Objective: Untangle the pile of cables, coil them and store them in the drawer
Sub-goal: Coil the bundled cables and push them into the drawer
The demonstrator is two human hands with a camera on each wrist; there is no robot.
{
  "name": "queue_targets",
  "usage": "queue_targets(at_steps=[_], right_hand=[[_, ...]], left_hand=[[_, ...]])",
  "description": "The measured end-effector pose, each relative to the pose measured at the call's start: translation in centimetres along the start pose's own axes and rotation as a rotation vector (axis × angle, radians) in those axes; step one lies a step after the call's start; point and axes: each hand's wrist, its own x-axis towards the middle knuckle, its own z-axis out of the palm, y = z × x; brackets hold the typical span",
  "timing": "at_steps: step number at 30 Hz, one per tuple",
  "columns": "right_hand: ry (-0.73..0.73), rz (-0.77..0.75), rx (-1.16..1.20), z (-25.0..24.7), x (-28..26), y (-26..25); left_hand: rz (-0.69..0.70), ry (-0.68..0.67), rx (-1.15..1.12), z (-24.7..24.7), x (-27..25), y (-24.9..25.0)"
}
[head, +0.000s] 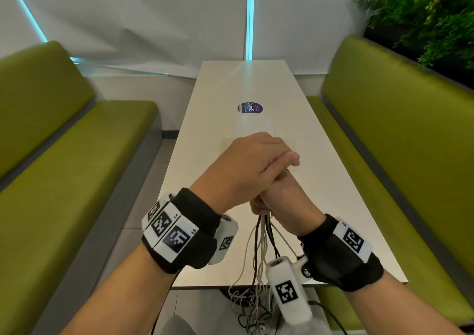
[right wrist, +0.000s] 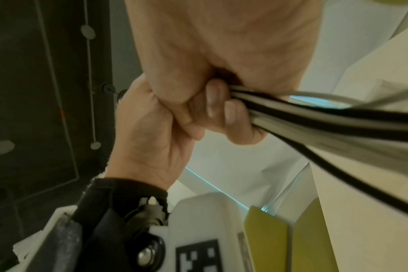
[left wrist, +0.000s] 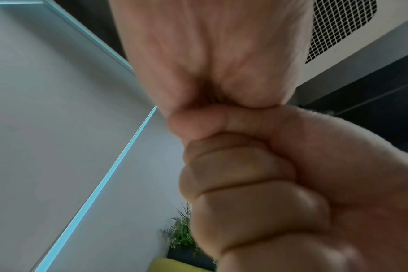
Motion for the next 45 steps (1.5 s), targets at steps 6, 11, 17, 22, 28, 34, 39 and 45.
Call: queue_targets(at_steps=[6, 11, 17, 22, 28, 34, 39, 45], right_hand=[[-0.018, 0.093, 0.218, 0.0, 0.3, 0.1], [-0.093, -0.046, 0.582, -1.5, 0.4, -1.6], [-0.172, -0.093, 0.611, -1.6, 0.1, -4.4], [-0.243, -0.091, 0.509, -0.9, -1.0, -4.5], [-0.182, -0.158, 0.463, -1.9, 0.5, -4.0], [-0.095, -0.114, 0.618, -4.3, 1.6, -3.1], [-0.087, -0.13, 0.687, -3.5, 3.0, -2.5], [-0.156, -0.118, 0.66, -4.3, 5.0, -1.9]], left_hand=[[-0.009, -0.157, -0.045, -0.9, 0.9, 0.3], [-0.231, 0.333, -0.752, -0.2, -2.4, 0.0], [-0.415, 0.165, -1.006, 6.7, -8.1, 2.2], [-0.48, -0.056, -1.031, 9.5, -10.8, 1.6], [-0.615, -0.119, -0.808, 9.9, -12.9, -2.2], [-0.461, -0.122, -0.759, 5.9, -10.8, -3.6], [-0.38, -0.177, -0.935, 5.8, -4.8, -2.6], [-0.368, -0.064, -0.85, 6.3, -2.5, -4.0]])
